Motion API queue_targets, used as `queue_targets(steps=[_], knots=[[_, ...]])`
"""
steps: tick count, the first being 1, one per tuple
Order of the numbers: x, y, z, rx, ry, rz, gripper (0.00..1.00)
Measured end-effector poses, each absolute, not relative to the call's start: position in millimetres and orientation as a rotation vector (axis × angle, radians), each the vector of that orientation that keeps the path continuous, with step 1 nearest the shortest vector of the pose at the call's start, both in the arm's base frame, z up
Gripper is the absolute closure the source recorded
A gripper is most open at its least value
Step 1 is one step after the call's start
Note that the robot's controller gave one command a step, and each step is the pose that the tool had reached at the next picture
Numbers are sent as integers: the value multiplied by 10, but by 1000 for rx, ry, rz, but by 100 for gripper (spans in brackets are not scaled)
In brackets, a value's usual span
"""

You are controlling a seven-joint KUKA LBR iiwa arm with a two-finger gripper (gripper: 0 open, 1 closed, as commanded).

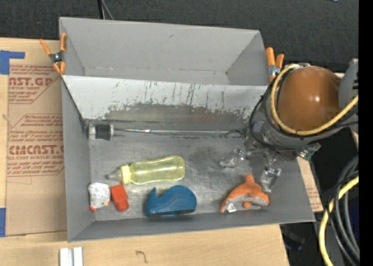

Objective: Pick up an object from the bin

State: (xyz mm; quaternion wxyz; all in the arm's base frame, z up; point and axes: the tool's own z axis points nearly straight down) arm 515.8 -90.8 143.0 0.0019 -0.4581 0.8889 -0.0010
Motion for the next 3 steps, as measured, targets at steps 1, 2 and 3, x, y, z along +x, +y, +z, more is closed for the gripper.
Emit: queue_targets(steps=[1,2,3], knots=[[4829,-1027,820,-1727,2626,-1,100],[4829,-1027,820,-1727,2626,-1,100],[4869,-967,2141,-1782,2584,2,100]])
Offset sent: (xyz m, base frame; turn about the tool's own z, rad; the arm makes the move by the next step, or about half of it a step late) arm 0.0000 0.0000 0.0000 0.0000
